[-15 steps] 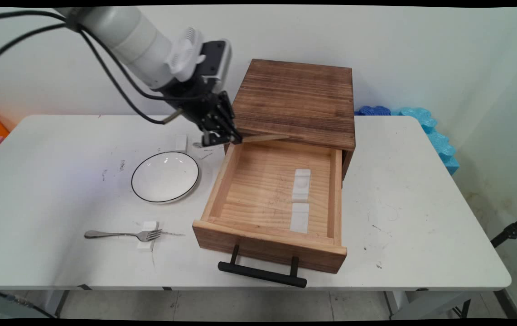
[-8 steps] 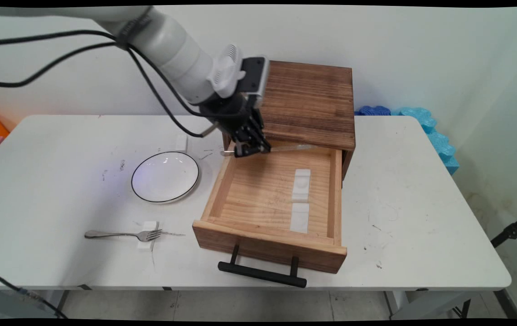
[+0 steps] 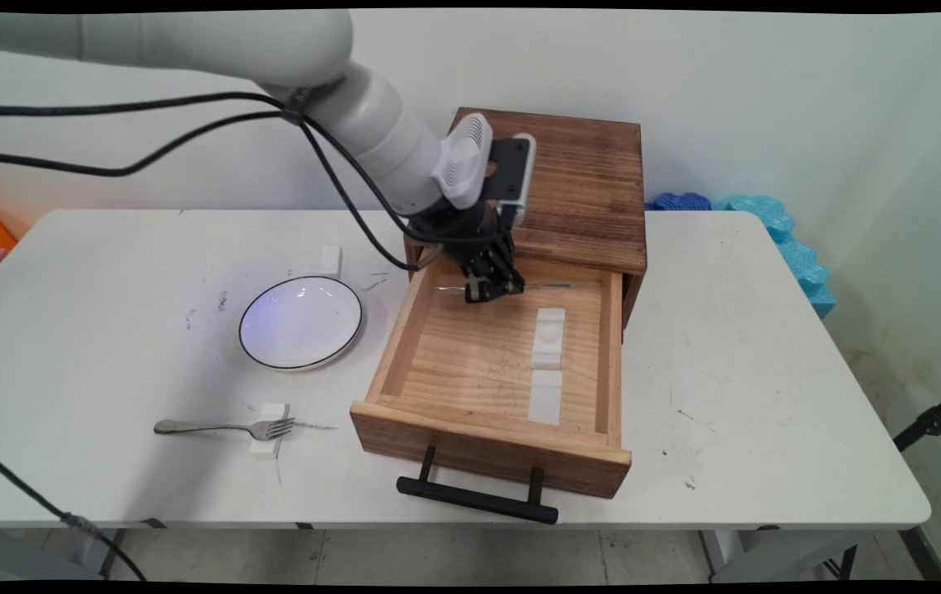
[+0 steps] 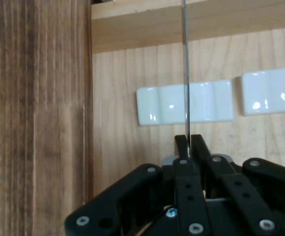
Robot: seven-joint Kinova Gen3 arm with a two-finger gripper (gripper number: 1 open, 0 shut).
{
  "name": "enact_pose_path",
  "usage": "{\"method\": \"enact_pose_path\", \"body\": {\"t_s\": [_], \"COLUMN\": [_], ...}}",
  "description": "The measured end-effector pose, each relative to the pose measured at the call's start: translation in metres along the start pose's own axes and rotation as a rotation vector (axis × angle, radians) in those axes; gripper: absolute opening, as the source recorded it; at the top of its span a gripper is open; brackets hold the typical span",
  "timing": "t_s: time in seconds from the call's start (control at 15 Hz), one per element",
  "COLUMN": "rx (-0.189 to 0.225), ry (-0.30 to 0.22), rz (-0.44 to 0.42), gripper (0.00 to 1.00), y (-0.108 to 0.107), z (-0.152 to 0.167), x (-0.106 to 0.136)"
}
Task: Place the picked object into the drawer
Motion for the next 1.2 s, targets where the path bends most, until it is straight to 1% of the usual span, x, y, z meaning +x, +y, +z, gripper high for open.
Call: {"method": "enact_pose_path", "body": {"t_s": [0.2, 0.6, 1.2], "rx": [0.001, -0.001, -0.017], "ry": [-0.010, -0.026, -0.047], "rz": [0.005, 0.008, 0.013], "gripper": [0.00, 0.00, 0.00], "y": [-0.002, -0.004, -0.001], "z": [0.016, 0.035, 0.065], "x": [0.002, 0.000, -0.003]}}
